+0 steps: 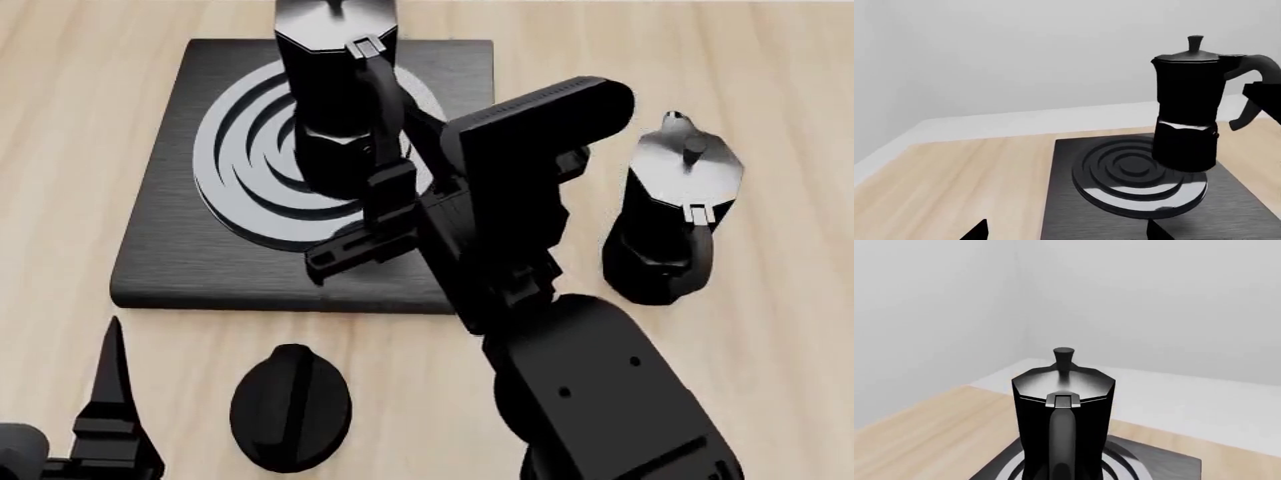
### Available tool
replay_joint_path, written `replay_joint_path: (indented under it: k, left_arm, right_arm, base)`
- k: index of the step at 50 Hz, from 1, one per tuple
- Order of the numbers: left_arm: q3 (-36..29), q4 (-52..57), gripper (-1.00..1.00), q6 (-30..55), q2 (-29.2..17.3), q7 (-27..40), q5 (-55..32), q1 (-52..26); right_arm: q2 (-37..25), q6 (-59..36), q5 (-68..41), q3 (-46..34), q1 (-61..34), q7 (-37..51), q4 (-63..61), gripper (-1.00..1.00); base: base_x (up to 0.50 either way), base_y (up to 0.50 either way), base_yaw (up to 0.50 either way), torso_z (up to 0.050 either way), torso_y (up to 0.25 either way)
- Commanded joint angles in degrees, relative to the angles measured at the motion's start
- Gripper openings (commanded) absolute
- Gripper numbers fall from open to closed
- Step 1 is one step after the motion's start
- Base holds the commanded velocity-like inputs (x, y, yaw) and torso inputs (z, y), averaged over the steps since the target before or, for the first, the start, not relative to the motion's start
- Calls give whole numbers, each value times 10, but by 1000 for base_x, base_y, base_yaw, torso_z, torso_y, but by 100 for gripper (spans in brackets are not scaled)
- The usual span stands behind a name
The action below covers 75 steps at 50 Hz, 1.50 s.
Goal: Put the right moka pot on the stove.
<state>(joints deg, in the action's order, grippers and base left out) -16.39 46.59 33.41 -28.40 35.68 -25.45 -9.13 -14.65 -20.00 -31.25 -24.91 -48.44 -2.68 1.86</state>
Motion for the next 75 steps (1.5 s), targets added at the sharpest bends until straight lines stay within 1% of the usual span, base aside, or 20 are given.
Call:
replay_joint_path:
  k: [1,11,22,29,33,41,49,54,59,66,75]
  left_arm:
    - [-3,0,100,-5,-2,-2,0,1]
    - [-4,2,100,-6,-4,-3,-1,1]
    - [-6,3,100,-11,-7,-5,-2,2]
    - [-7,2,100,-16,-8,-6,0,4]
    - [-9,2,100,-15,-9,-6,-1,3]
    - [-9,4,100,-11,-10,-5,-5,0]
    - [-11,3,100,-12,-10,-5,-4,0]
    - [-12,3,100,-13,-11,-6,-5,-1]
    - [-13,2,100,-18,-12,-6,-3,2]
    - [-13,2,100,-20,-13,-5,-2,2]
    - [-13,4,100,-23,-14,-3,-1,4]
  right_arm:
    - [38,44,28,-8,-38,-19,83,-100]
    - [75,102,51,-14,-76,-36,196,-100]
    - [108,152,62,-22,-109,-52,294,-100]
    - [131,202,67,-27,-133,-65,381,-100]
    - [144,243,54,-40,-159,-68,453,-100]
    - [146,306,-22,-139,-195,-41,530,-100]
    - [146,369,-168,-301,-233,-22,596,-100]
    - [146,395,-250,-388,-244,-11,616,-100]
    - [146,419,-310,-464,-247,-4,630,-100]
    - [146,441,-365,-535,-244,1,642,-100]
    - [146,446,-391,-586,-229,2,655,-100]
  base:
    - [0,0,0,0,10]
    - [0,0,0,0,1]
    - [0,0,0,0,1]
    - [0,0,0,1,1]
    - [0,0,0,0,0]
    - [0,0,0,0,1]
    - [0,0,0,0,1]
    - [0,0,0,0,0]
    - [0,0,0,0,2]
    - [0,0,0,0,0]
    - [0,0,0,0,0]
